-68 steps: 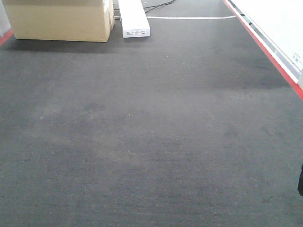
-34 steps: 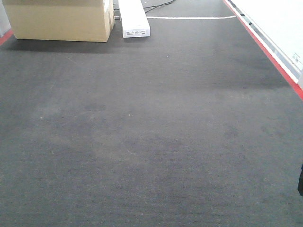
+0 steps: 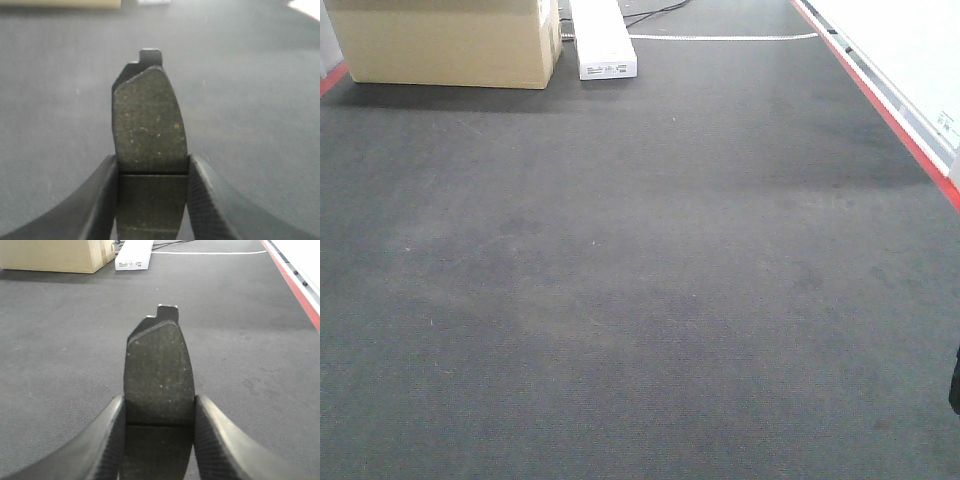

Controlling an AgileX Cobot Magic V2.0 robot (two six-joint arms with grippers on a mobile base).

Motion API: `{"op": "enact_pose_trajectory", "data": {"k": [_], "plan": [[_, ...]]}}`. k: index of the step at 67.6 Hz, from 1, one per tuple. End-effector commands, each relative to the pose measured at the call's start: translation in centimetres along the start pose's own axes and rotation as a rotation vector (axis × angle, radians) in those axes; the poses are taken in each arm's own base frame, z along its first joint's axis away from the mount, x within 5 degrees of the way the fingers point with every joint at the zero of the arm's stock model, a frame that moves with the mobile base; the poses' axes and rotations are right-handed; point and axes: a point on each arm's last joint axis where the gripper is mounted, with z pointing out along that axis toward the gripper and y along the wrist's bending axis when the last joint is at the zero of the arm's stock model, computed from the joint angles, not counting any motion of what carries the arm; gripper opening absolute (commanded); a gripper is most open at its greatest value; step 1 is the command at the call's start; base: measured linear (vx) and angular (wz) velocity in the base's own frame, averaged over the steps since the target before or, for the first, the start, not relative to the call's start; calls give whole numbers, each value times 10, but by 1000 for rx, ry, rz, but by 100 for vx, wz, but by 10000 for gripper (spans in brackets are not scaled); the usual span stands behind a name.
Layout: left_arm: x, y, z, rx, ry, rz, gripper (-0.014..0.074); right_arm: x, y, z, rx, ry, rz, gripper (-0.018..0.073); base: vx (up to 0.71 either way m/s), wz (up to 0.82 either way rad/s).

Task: Move and align brake pads A on conveyor
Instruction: 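Drive up to the conveyor and stop over the black belt, then lower the left gripper with its brake pad onto the belt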

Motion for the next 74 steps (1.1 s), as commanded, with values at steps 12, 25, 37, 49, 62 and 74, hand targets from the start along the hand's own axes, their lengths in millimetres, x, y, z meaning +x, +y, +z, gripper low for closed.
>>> {"op": "enact_pose_trajectory", "data": {"k": [12,25,37,49,62,74], "plan": [[-50,4,48,-76,130,-90,4,-17,-2,-3,25,-115,-5,-10,0,0],[-59,11,102,-154,291,-109,7,-17,-2,-3,25,-115,-5,-10,0,0],[-58,15,146,-178,442,-101,17,-17,-2,-3,25,-115,-5,-10,0,0],[-49,19,186,-197,562,-102,28,-17,-2,-3,25,-115,-5,-10,0,0],[-37,22,215,-218,683,-103,69,-17,-2,-3,25,-115,-5,-10,0,0],[-22,25,233,-231,771,-92,186,-17,-2,-3,24,-112,-5,-10,0,0]]}}
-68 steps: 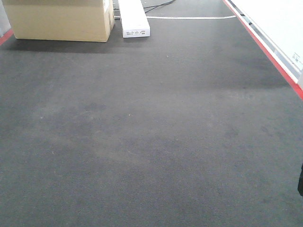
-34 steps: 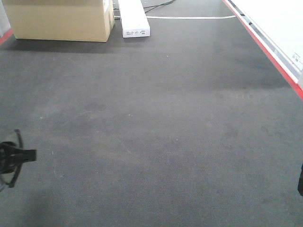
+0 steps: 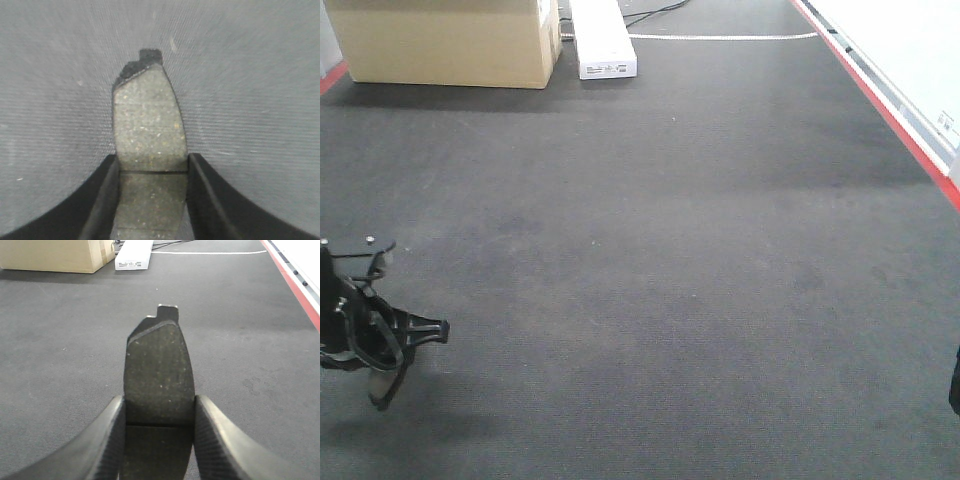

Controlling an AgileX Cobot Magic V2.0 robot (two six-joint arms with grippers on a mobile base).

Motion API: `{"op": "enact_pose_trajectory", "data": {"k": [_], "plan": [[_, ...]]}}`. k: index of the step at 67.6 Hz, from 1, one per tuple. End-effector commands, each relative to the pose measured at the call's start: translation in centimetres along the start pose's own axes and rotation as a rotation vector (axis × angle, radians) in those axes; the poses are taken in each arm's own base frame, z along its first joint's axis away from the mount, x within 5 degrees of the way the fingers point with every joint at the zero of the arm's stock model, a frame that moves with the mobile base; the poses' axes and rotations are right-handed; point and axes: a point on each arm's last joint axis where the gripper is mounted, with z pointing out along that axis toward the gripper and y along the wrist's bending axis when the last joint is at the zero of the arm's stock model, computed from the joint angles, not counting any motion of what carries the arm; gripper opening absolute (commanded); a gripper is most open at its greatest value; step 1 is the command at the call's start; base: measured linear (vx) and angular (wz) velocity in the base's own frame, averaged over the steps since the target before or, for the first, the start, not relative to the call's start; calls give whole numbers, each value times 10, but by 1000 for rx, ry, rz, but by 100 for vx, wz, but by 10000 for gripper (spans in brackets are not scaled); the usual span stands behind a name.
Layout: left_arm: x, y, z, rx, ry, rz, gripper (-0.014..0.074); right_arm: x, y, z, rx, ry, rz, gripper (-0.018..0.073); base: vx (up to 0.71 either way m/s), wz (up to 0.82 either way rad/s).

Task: Move and align brake pads A on conveyor
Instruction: 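Lower the left gripper with its brake pad onto the belt, then open the left gripper, release the pad and raise the arm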

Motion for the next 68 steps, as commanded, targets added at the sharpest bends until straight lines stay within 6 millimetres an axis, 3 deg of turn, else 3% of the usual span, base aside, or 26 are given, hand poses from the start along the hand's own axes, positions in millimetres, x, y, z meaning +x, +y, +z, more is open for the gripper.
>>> {"op": "enact_pose_trajectory", "data": {"k": [1,15,25,44,68], "plan": [[-11,-2,-6,4,-48,7,199,-17,-2,-3,24,-112,-5,-10,0,0],[-11,-3,9,-9,-7,20,370,-17,-2,-3,24,-112,-5,-10,0,0],[-19,-3,-1,-10,-56,33,431,-17,-2,-3,24,-112,-5,-10,0,0],[-16,2,-79,36,-300,18,433,-17,-2,-3,24,-112,-5,-10,0,0],[41,17,-158,82,-621,65,414,-17,-2,-3,24,-112,-5,-10,0,0]]}}
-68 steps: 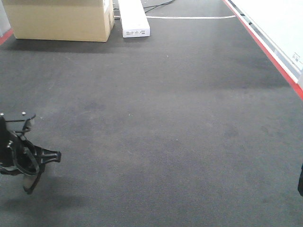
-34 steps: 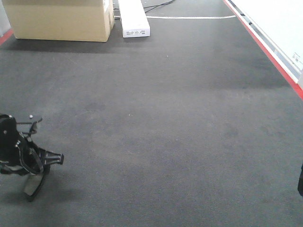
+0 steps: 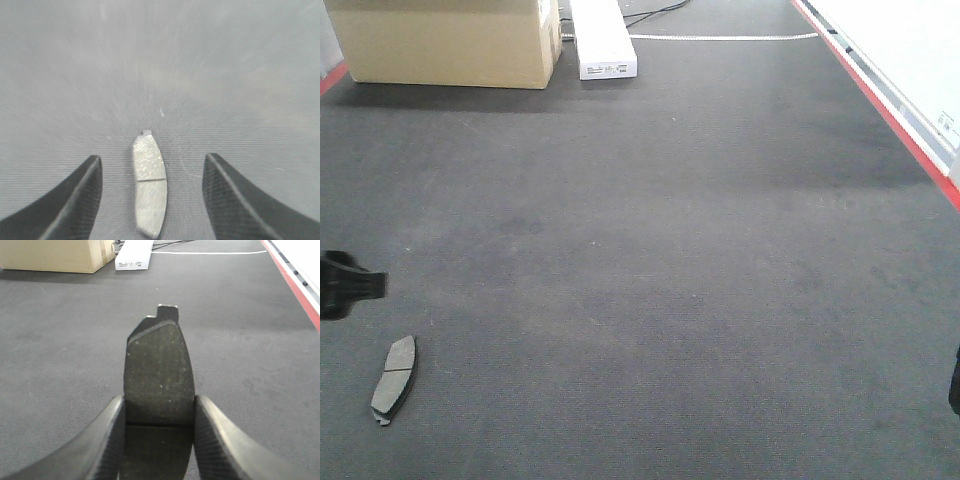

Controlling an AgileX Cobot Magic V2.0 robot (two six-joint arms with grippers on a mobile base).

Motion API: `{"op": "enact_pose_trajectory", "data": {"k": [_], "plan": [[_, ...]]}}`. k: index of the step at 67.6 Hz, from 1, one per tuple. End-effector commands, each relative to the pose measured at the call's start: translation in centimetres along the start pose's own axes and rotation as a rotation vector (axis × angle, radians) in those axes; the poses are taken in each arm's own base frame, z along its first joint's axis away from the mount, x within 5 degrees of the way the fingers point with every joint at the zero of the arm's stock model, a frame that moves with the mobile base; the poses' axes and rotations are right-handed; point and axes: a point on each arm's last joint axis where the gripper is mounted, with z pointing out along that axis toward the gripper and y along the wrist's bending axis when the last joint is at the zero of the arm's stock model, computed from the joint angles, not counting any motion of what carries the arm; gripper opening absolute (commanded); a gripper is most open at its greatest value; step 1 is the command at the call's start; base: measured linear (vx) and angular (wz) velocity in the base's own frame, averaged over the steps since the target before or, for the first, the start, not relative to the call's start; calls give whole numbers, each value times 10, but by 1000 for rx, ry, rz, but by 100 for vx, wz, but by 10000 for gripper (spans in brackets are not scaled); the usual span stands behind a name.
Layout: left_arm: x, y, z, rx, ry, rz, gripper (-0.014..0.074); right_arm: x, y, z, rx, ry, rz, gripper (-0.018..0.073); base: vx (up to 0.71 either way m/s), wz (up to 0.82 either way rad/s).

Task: Move and align brake pads A on conveyor
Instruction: 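Open the left gripper, release the pad and raise the arm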

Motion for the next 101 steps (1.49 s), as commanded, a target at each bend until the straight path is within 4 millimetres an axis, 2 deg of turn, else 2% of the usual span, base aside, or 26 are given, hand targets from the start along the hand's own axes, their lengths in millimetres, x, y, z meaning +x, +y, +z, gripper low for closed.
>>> {"op": "enact_pose_trajectory", "data": {"k": [1,7,24,37,49,60,101], "plan": [[-3,1,-33,29,-181,15,414,-17,-2,-3,24,-112,-5,-10,0,0],[10,3,-56,43,-276,12,400,-17,-2,-3,24,-113,-5,-10,0,0],[57,9,-100,90,-514,34,351,-17,-2,-3,24,-114,-5,-10,0,0],[98,12,-115,123,-618,64,315,-17,-2,-3,24,-114,-5,-10,0,0],[128,14,-112,148,-675,59,300,-17,-2,-3,24,-114,-5,-10,0,0],[129,15,-121,158,-772,43,300,-17,-2,-3,25,-115,-5,-10,0,0],[129,15,-120,158,-768,44,300,-17,-2,-3,24,-114,-5,-10,0,0]]}}
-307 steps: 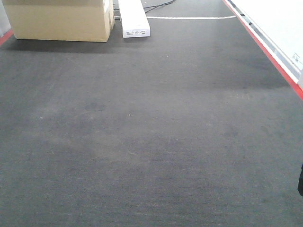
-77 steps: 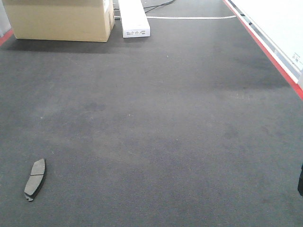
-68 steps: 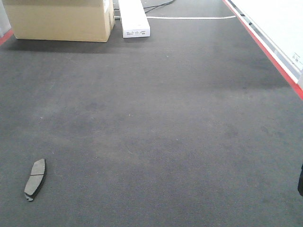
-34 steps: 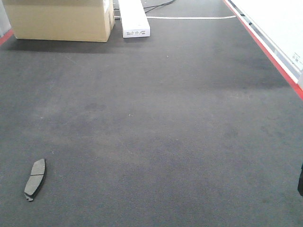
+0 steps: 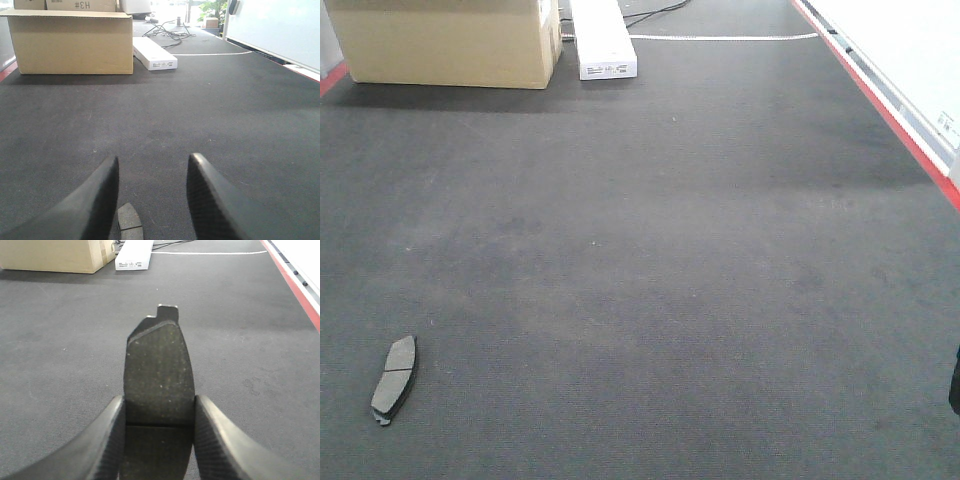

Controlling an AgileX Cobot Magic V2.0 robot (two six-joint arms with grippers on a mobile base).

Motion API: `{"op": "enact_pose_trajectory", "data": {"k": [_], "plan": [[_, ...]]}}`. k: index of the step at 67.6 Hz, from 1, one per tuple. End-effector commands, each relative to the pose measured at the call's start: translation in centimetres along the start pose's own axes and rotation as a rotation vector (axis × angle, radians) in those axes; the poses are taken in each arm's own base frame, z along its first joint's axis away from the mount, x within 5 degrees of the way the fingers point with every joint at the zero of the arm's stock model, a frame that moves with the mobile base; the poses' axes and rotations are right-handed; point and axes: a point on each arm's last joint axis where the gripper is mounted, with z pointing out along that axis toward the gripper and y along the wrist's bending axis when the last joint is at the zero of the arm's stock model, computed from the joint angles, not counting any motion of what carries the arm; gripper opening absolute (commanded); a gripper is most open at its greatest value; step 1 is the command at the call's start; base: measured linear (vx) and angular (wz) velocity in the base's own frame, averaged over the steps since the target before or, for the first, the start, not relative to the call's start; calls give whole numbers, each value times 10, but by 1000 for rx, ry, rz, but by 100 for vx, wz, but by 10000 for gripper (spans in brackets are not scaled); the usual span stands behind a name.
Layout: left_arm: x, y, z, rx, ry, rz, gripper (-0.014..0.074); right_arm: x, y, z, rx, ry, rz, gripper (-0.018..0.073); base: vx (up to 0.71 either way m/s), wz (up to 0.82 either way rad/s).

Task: Move and align brake pads A on conveyor
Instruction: 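Open the left gripper, release the pad and raise the arm, then lower the right gripper with its brake pad onto the belt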

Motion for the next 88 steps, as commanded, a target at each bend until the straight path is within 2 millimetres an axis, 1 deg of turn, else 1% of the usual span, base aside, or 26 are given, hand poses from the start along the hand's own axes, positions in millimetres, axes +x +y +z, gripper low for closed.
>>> {"op": "enact_pose_trajectory", "data": {"k": [1,11,26,35,41,47,51,55,59,63,68,76,88], "plan": [[-14,-1,-1,7,-92,-13,300,-17,-2,-2,24,-111,-4,-10,0,0],[-14,-1,-1,7,-92,-13,300,-16,-2,2,25,-88,-2,-10,0,0],[-14,-1,-1,7,-92,-13,300,-17,-3,2,26,-92,-2,-10,0,0],[-14,-1,-1,7,-92,-13,300,-20,-3,2,25,-125,43,-10,0,0],[-14,-1,-1,7,-92,-13,300,-25,-4,8,32,-127,50,-9,0,0],[-14,-1,-1,7,-92,-13,300,-33,-5,24,28,-62,58,-8,0,0],[-14,-1,-1,7,-92,-13,300,-44,-5,36,16,7,59,-6,0,0],[-14,-1,-1,7,-92,-13,300,-50,-5,55,-2,116,64,-4,0,0],[-14,-1,-1,7,-92,-13,300,-57,-5,69,-22,205,67,-3,0,0],[-14,-1,-1,7,-92,-13,300,-59,-6,90,-38,307,74,-1,0,0],[-14,-1,-1,7,-92,-13,300,-63,-6,109,-52,393,79,2,0,0],[-14,-1,-1,7,-92,-13,300,-59,-9,140,-64,506,89,6,0,0],[-14,-1,-1,7,-92,-13,300,-40,-13,182,-65,642,107,13,0,0]]}}
